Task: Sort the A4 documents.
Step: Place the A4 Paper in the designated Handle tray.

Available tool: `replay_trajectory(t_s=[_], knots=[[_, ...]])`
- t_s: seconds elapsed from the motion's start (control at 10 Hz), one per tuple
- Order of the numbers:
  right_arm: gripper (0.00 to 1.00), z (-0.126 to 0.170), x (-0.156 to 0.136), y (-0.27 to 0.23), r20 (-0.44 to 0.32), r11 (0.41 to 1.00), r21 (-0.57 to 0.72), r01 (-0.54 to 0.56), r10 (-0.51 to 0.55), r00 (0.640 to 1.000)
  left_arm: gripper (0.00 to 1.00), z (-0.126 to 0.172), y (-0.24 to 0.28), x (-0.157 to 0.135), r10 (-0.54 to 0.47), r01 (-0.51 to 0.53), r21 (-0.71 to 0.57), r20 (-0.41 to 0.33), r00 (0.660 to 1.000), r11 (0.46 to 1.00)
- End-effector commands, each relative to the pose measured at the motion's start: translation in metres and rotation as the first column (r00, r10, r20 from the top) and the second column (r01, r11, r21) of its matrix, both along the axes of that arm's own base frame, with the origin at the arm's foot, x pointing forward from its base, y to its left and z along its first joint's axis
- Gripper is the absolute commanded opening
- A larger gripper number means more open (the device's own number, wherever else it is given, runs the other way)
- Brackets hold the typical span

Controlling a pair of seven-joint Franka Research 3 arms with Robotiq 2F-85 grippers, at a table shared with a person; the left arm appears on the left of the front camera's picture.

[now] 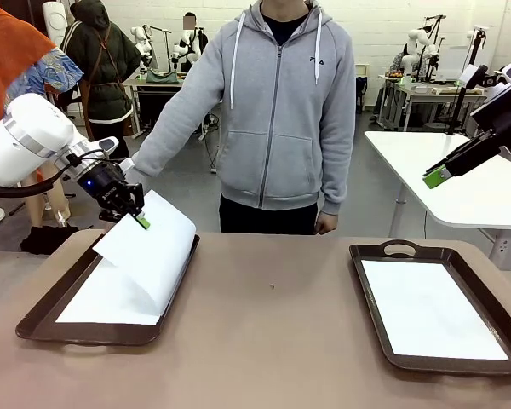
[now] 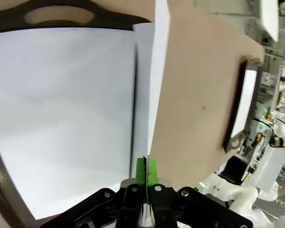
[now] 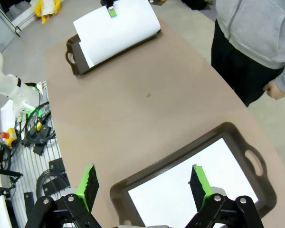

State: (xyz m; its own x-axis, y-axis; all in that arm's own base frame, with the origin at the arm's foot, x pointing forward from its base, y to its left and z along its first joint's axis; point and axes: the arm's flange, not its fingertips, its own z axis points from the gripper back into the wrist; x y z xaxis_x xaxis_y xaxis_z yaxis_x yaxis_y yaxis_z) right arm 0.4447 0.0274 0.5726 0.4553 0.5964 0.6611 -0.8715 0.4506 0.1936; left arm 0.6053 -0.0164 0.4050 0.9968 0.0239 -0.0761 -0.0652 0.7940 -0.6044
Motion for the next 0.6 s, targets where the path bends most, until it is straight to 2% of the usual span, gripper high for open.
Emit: replay_trajectory(t_s=[0.0, 0.2, 0.5], knots=[[1.00, 0.000, 0.000, 0.001, 0.000, 1.000, 0.004, -0.003, 0.003, 1.000, 0.01, -0.003, 0.001, -0.012, 0.042, -0.041, 0.130, -0.006, 0.999, 0.991], [1.00, 0.000, 0.000, 0.001, 0.000, 1.000, 0.004, -0.003, 0.003, 1.000, 0.01, -0.014, -0.004, -0.015, 0.028, -0.027, 0.202, -0.004, 1.000, 0.979], [1.00, 0.000, 0.000, 0.001, 0.000, 1.000, 0.004, -0.003, 0.003, 1.000, 0.01, -0.032, -0.004, -0.015, 0.027, -0.027, 0.246, 0.002, 1.000, 0.969]])
